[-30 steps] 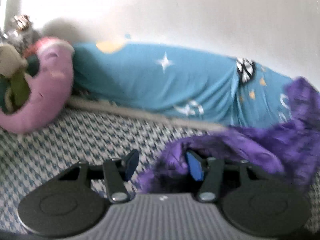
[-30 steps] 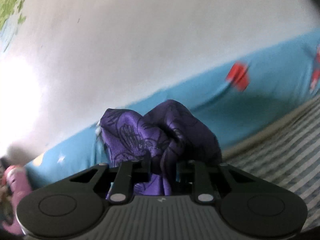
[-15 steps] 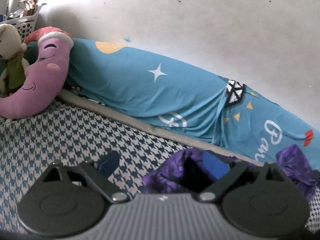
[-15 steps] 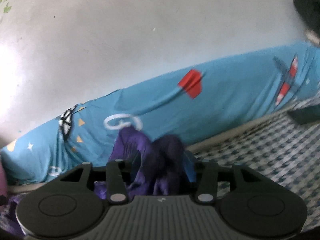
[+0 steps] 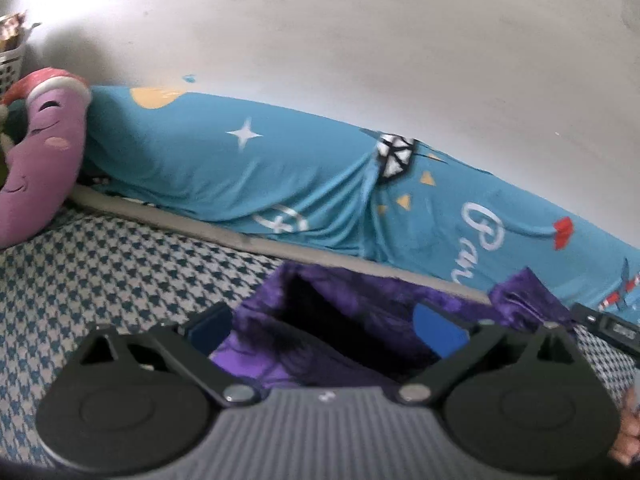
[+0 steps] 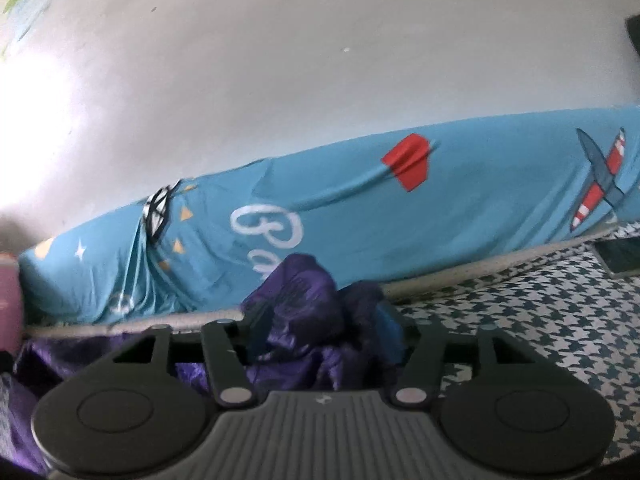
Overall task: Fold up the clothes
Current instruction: 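Spread the garment across the bed with the right tool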
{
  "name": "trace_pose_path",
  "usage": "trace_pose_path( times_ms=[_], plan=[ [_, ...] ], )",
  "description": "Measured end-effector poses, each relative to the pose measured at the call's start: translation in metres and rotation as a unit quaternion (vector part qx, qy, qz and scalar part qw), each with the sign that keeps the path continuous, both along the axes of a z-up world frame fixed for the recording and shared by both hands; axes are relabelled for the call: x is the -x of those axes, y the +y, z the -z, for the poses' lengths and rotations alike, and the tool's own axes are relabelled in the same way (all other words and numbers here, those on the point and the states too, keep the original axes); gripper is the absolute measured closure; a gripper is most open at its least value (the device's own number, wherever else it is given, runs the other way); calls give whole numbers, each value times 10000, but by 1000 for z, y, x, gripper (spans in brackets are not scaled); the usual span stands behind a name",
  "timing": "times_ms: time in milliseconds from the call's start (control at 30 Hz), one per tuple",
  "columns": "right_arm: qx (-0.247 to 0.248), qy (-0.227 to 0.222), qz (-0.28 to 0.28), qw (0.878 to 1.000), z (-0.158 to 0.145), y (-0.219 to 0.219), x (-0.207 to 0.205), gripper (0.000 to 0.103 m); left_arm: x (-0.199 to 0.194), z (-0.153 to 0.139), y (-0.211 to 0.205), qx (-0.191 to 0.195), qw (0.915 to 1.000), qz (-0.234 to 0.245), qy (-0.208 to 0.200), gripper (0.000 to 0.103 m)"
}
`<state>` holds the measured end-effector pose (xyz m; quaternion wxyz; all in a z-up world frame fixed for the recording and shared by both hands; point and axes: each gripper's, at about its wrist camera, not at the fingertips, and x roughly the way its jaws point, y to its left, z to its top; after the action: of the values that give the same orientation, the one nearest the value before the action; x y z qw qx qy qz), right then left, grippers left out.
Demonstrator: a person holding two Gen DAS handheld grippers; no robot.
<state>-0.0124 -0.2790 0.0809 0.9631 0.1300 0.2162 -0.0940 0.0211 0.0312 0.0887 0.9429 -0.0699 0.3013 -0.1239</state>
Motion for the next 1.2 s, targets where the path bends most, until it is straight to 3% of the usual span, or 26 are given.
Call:
trace_pose_path(
  times_ms=[233, 333, 400, 467, 633, 800, 1000, 1200],
  plan=[
    [591, 331, -91, 9977, 22, 17, -12, 37, 7, 11, -21, -248, 9986, 448, 131, 1],
    [712, 414, 160, 9965, 27, 18, -17, 60, 9, 17, -28, -376, 9972, 616, 190, 1],
    [587, 374, 285, 9972, 26, 13, -15, 86, 9, 21, -31, -440, 9964, 688, 248, 0],
    [461, 333, 409, 9975, 25, 9, -13, 91, 8, 23, -32, -535, 9959, 676, 291, 0],
    [81, 54, 962, 9953, 10, -2, 4, 93, 2, 27, -24, -609, 9965, 396, 420, 1],
    [-231, -195, 1740, 9843, -12, -12, 37, 97, -6, 30, -9, -869, 9949, -121, 501, 1],
    [-84, -385, 2751, 9606, -30, -29, 84, 100, -2, 14, 39, -506, 9937, -754, 662, 1],
    [-893, -377, 2252, 9695, -29, -42, 121, 95, 17, 2, 71, -502, 9923, -919, 657, 1]
  ],
)
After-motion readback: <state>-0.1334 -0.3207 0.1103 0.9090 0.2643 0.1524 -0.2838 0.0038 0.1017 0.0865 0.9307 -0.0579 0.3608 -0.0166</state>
